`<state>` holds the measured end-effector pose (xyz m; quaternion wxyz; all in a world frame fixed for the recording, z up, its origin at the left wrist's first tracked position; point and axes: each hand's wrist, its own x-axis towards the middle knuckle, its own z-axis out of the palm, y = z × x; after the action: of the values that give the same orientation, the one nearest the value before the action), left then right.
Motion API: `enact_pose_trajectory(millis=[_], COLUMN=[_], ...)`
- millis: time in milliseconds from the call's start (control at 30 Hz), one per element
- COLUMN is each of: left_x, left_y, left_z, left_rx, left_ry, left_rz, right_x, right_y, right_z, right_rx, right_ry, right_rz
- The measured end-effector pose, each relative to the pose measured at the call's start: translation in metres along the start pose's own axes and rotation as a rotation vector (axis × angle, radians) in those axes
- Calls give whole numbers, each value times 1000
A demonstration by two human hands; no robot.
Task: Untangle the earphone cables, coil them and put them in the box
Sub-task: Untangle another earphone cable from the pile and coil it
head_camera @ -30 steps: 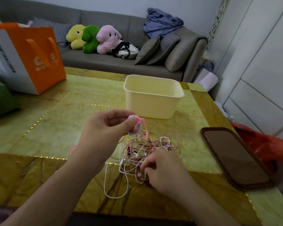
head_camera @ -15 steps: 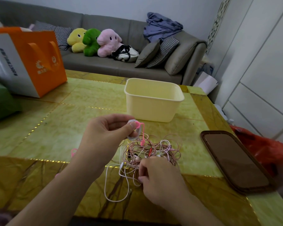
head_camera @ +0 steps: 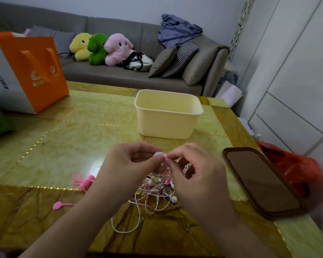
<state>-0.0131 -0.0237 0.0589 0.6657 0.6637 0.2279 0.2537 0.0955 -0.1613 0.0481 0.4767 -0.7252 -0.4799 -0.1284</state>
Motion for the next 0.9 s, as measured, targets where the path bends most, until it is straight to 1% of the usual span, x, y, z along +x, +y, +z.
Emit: enact_pose_trajectory(millis=[200, 333, 400, 500, 600, 700, 833, 900], left_x=[0, 0, 0, -1, -2, -2, -4, -5], left_y=[-1, -1, -1, 0, 2, 3, 3, 4], left_z=[-1, -2, -4, -4, -3, -3, -2, -1], left_rx=[-23, -60, -87, -68, -47, -44, -1, 2], left_ry=[-12, -21, -22, -40, -69, -86, -119, -128], left_rz=[-4, -18, -23, -26, -23, -15, 1, 3], right_x=[-4, -2, 0, 3, 6, 7, 7, 7], right_y=[9, 6, 5, 1, -1, -4, -9, -9], right_z=[1, 2, 1, -2, -4, -7, -14, -14], right_rx=[-105, -53, 22, 141, 151, 150, 268, 210], right_ry=[-13, -12, -12, -23, -44, -84, -145, -118], right_rz=[-100, -99, -55, 119, 252, 266, 380, 355])
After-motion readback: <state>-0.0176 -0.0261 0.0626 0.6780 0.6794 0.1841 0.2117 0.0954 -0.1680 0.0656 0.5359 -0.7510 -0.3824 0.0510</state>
